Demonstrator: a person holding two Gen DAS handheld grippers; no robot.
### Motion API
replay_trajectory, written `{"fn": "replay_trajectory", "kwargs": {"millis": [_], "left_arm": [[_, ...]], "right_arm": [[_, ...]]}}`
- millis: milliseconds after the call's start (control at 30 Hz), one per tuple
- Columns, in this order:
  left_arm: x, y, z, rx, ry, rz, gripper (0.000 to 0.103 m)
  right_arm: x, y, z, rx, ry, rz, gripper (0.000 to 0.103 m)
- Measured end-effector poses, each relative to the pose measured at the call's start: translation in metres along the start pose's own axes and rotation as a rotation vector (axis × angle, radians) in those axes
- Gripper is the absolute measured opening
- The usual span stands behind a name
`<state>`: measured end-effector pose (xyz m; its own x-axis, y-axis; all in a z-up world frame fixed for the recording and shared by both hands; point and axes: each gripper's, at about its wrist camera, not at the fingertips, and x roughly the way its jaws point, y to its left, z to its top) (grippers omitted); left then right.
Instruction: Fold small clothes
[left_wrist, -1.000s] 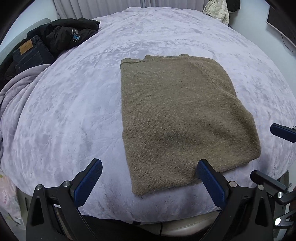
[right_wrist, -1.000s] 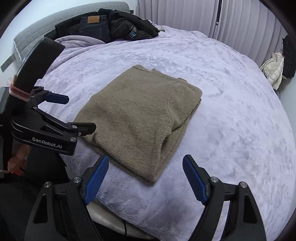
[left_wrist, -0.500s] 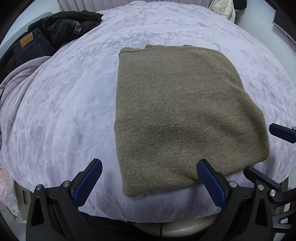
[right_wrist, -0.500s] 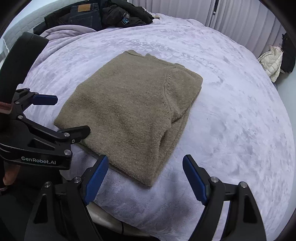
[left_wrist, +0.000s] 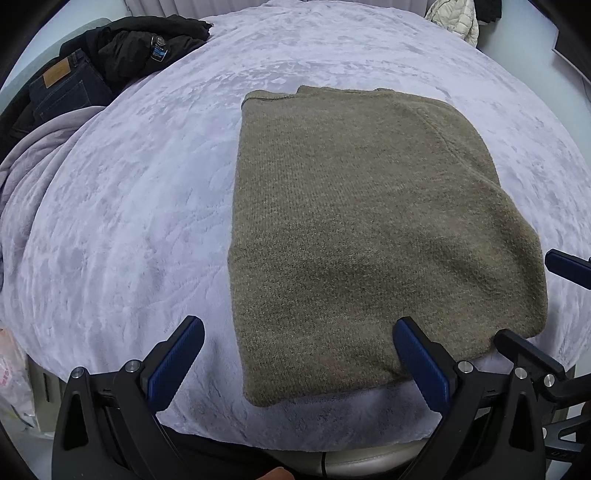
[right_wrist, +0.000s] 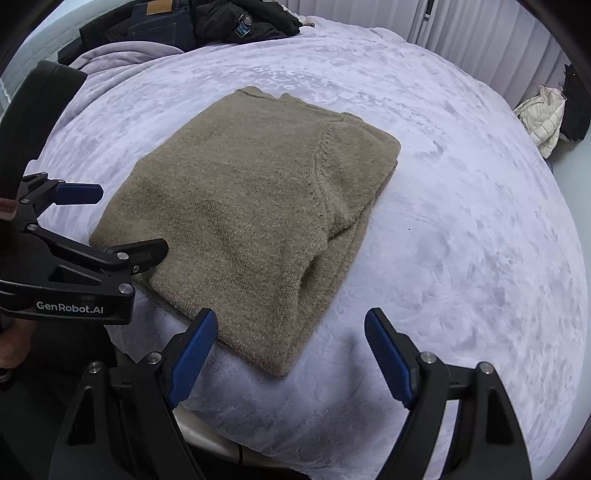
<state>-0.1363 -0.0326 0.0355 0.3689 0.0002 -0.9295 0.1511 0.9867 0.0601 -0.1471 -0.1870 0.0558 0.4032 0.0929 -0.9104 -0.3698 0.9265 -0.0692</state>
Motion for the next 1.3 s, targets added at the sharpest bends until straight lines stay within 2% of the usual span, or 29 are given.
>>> {"fn": "replay_trajectory", "kwargs": {"millis": [600, 1167, 1300], "left_arm": [[0.004, 0.007, 0.003, -0.021, 0.014, -0.01, 0.103], [-0.006, 0.007, -0.001, -0.022, 0.005, 0.005, 0.103], [-0.012, 0.005, -0.002, -0.023, -0.006, 0.029, 0.103]], "right_arm": [[-0.004, -0.001, 0.011, -0.001, -0.027, -0.015, 0.085], [-0.008, 0.004, 0.007, -0.024, -0.036, -0.039, 0.085], [-0.01, 0.002, 0.008, -0.03, -0.048, -0.042, 0.085]]}}
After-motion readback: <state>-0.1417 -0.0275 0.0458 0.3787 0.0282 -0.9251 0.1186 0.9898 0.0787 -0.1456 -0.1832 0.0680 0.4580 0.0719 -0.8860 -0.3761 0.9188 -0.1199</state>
